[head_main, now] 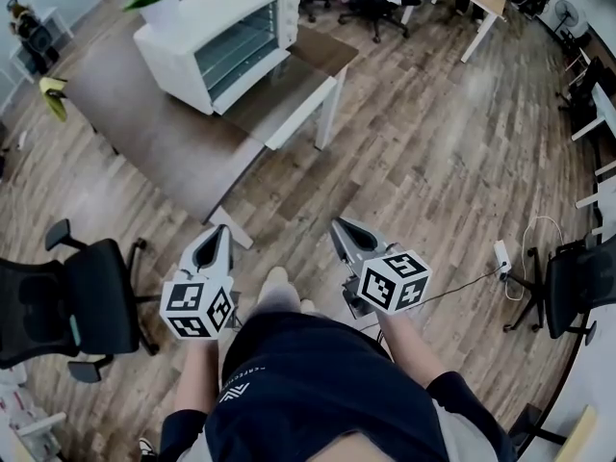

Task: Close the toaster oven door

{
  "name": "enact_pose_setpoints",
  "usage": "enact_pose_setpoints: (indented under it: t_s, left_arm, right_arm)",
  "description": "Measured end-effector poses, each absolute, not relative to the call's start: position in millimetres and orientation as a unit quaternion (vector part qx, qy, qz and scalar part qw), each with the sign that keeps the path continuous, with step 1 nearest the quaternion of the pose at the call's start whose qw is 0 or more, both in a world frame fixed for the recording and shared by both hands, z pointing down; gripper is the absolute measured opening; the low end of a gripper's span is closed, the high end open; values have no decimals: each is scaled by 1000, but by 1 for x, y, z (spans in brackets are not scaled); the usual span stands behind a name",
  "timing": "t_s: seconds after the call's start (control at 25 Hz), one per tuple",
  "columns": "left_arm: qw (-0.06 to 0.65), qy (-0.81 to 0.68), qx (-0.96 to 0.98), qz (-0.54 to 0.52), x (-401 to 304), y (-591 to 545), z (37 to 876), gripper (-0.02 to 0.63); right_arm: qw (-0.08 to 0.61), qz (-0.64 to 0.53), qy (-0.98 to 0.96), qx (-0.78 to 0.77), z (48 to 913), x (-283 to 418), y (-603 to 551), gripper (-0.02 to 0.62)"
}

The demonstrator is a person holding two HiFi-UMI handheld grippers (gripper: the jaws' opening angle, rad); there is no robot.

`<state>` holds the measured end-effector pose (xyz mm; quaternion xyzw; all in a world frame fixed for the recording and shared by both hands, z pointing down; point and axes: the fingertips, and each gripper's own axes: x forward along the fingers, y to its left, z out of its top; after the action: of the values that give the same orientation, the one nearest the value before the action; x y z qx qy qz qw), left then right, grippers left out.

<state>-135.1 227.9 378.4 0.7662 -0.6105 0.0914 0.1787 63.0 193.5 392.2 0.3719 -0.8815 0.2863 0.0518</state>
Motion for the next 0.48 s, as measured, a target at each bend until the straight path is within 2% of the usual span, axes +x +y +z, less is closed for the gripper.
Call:
enact_pose_setpoints:
  t_s: [0.48]
  left_arm:
    - [179,-620,759,81,-137,149,388,18]
  right_arm:
    - [46,284,-888,358,392,59,122,2]
